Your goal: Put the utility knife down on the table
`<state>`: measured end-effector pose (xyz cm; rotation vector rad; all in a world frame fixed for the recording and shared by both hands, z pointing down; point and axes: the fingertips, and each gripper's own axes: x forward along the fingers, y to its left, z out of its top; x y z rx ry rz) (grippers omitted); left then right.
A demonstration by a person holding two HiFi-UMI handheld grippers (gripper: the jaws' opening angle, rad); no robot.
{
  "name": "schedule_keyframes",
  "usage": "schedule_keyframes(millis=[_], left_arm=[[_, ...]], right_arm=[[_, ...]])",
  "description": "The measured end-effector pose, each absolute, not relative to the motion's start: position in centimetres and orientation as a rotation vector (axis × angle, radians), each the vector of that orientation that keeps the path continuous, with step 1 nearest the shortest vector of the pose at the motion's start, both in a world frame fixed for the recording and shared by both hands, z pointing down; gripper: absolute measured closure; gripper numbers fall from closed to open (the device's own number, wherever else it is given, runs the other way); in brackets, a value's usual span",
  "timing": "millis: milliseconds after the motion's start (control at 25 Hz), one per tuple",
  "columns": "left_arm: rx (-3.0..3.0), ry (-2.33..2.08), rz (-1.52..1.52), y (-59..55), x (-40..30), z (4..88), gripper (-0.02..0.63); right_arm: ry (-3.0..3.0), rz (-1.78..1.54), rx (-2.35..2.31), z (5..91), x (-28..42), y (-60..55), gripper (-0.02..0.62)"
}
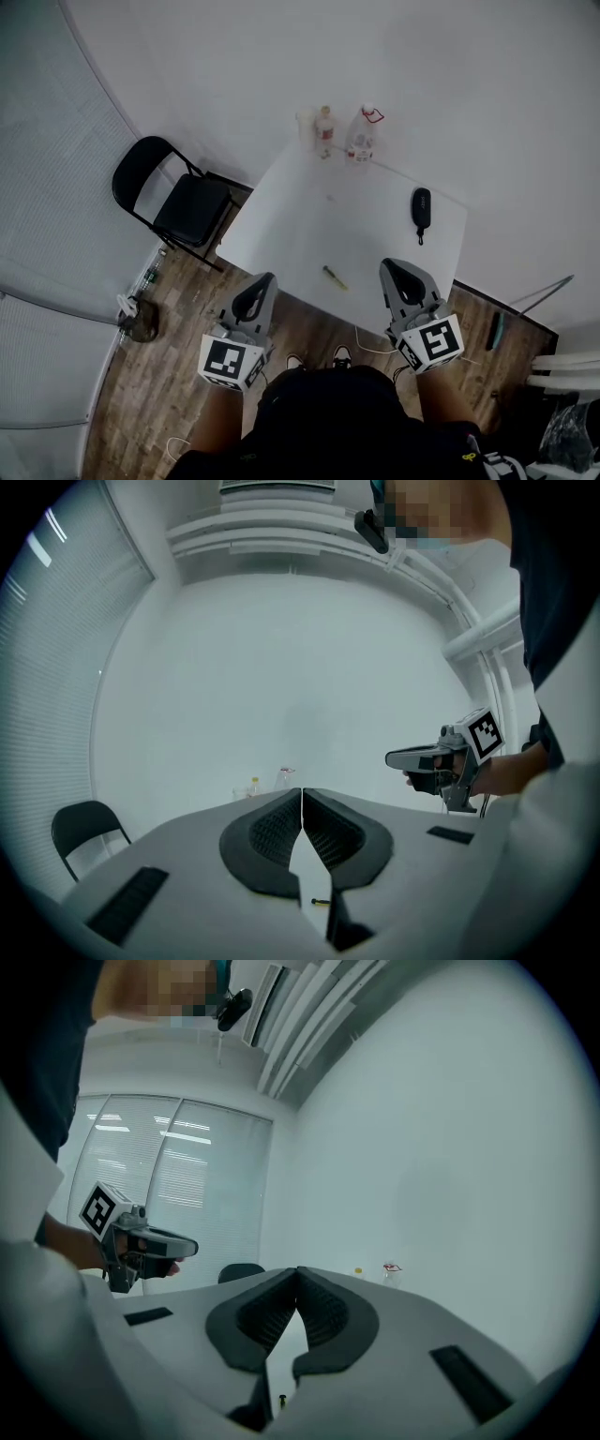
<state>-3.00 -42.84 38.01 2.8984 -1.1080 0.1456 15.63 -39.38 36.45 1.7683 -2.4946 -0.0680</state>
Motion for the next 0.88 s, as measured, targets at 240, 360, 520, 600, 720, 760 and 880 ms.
schedule_keyframes(millis=[240, 360, 520, 600, 720, 760, 880], left_arm=[[2.914, -1.101, 0.148, -41.8, -2.6, 37.3, 0.583], [2.921, -1.102, 0.143, -41.7, -2.6, 37.0, 0.583], [2.921, -1.113, 0.139, -41.5, -2.9, 36.9, 0.583], [2.92, -1.116, 0.137, -41.6, -3.1, 36.8, 0.583], [2.919, -1.117, 0.14, -41.6, -3.2, 36.7, 0.583], [2.92, -1.117, 0.142, -41.5, -3.2, 36.6, 0.583], [2.93, -1.111, 0.137, -41.3, -3.1, 36.5, 0.583]], right_arm=[[-2.504, -0.118, 1.783, 34.5, 16.0, -38.9, 0.574], [-2.516, -0.122, 1.778, 34.1, 15.8, -38.9, 0.574], [-2.523, -0.131, 1.763, 33.9, 15.4, -38.8, 0.574], [-2.52, -0.14, 1.755, 33.9, 15.1, -38.9, 0.574], [-2.513, -0.147, 1.746, 34.0, 14.9, -39.0, 0.574], [-2.51, -0.147, 1.744, 34.1, 14.9, -39.0, 0.574], [-2.502, -0.136, 1.741, 34.6, 15.0, -39.0, 0.574]])
